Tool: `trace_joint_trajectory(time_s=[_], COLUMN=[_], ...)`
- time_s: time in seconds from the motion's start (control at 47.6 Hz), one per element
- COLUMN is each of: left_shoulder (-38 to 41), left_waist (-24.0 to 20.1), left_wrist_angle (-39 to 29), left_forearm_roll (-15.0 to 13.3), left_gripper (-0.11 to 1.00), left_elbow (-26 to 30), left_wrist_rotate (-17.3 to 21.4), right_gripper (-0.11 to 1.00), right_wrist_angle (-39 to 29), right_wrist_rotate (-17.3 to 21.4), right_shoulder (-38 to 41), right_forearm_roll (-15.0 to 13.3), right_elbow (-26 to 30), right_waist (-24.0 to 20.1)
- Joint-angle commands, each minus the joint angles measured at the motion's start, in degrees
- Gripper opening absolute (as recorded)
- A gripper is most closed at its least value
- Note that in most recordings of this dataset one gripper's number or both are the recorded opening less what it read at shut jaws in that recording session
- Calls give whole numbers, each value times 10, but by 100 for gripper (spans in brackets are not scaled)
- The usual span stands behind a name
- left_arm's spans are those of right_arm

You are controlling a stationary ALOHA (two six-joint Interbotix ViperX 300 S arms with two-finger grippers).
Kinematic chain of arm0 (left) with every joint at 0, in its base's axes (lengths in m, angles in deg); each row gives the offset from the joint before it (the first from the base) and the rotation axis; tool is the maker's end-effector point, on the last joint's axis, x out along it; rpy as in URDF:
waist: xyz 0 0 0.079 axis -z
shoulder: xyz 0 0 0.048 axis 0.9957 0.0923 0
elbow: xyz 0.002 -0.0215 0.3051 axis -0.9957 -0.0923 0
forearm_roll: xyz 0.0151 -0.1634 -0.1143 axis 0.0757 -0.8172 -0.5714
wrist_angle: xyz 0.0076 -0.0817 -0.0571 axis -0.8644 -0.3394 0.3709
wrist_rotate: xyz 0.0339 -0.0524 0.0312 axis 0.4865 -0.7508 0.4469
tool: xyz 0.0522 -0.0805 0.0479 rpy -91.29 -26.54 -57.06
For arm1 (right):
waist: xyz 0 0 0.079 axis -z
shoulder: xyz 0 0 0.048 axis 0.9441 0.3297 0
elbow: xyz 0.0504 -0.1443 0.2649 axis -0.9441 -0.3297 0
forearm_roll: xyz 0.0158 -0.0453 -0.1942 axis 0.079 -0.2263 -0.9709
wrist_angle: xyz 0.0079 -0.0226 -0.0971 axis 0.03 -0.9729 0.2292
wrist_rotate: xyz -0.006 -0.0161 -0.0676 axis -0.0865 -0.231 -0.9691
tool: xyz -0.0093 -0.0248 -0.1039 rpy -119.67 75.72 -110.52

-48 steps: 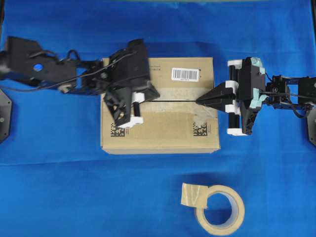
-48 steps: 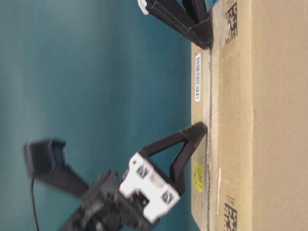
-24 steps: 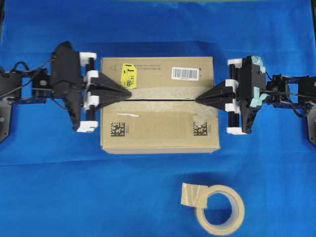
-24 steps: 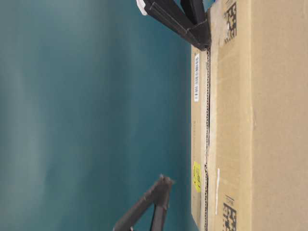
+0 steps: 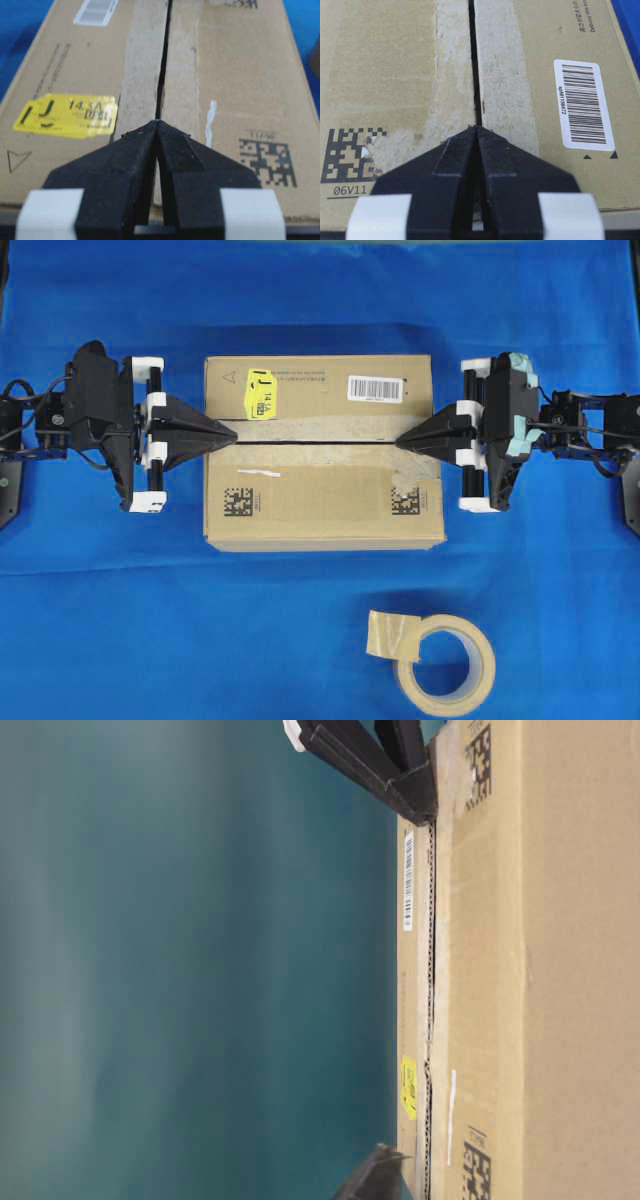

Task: Close the cardboard box.
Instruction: 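Press down on the closed flaps with both grippers at the seam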

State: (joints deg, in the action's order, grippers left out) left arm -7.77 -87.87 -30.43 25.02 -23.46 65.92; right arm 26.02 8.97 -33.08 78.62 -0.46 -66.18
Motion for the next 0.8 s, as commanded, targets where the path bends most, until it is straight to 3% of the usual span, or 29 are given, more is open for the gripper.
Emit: trace_joint_trajectory(time_s=[0.0, 0.777], left_shoulder=[6, 48], left_waist=[1, 0], left_wrist_angle=[7, 43], left_forearm_roll=[-1, -2], left_gripper=[0, 0], left_elbow=[4, -11], left_wrist_rotate=[-1, -1], right_gripper=[0, 0], right_wrist_angle=[5, 5], right_wrist_rotate=[1, 2], right_shoulder=[-2, -2], right_forearm_roll=[2, 2], right_elbow=[4, 4], right_waist=[6, 6])
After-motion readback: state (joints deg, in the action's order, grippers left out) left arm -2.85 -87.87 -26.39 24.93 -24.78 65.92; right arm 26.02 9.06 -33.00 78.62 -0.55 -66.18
